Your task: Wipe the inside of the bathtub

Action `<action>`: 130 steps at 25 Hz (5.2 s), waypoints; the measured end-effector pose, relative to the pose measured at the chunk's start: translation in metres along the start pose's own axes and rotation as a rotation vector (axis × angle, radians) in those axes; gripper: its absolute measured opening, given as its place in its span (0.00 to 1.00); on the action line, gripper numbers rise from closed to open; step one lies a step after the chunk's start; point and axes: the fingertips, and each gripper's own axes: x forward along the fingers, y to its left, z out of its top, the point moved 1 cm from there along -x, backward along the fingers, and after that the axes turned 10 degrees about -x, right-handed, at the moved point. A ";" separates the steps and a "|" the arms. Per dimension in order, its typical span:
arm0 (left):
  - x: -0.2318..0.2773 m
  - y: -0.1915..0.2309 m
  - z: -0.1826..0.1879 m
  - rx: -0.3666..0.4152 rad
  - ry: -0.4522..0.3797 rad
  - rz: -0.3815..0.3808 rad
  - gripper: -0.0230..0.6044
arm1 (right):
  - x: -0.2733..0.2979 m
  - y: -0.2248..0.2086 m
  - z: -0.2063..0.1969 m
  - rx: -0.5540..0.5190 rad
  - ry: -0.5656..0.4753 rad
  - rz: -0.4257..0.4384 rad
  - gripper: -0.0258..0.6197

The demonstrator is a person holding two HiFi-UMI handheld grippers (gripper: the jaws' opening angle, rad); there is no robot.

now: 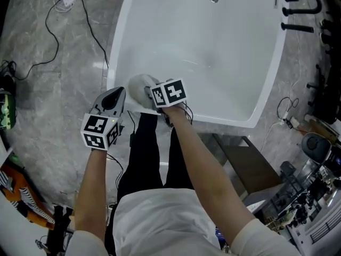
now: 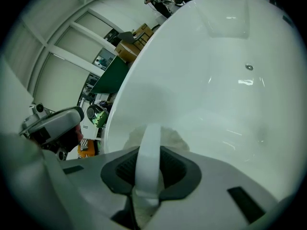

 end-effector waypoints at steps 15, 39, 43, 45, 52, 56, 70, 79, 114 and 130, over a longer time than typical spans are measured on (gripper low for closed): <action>0.015 0.010 0.014 -0.001 -0.023 -0.035 0.04 | 0.036 0.003 0.019 0.062 -0.015 0.033 0.19; 0.071 -0.012 0.020 -0.015 0.009 -0.073 0.04 | 0.070 -0.076 0.010 0.154 -0.020 -0.052 0.19; 0.077 -0.018 0.016 -0.011 0.017 -0.077 0.04 | 0.061 -0.092 0.000 0.162 -0.014 -0.068 0.19; 0.080 -0.020 0.016 -0.007 0.021 -0.075 0.04 | 0.056 -0.098 -0.004 0.163 -0.012 -0.078 0.19; 0.098 -0.029 0.010 0.016 0.043 -0.072 0.04 | 0.034 -0.127 -0.027 0.179 -0.005 -0.110 0.19; 0.110 -0.040 0.008 0.013 0.055 -0.080 0.04 | 0.021 -0.145 -0.040 0.182 0.005 -0.125 0.19; 0.157 -0.096 -0.004 0.059 0.098 -0.133 0.04 | -0.031 -0.208 -0.092 0.208 0.013 -0.182 0.19; 0.185 -0.135 -0.012 0.084 0.116 -0.166 0.04 | -0.065 -0.250 -0.126 0.219 0.026 -0.211 0.19; 0.242 -0.180 -0.034 0.133 0.158 -0.201 0.04 | -0.126 -0.348 -0.196 0.177 0.174 -0.370 0.19; 0.270 -0.147 -0.035 0.140 0.160 -0.171 0.04 | -0.078 -0.392 -0.187 0.163 0.185 -0.367 0.19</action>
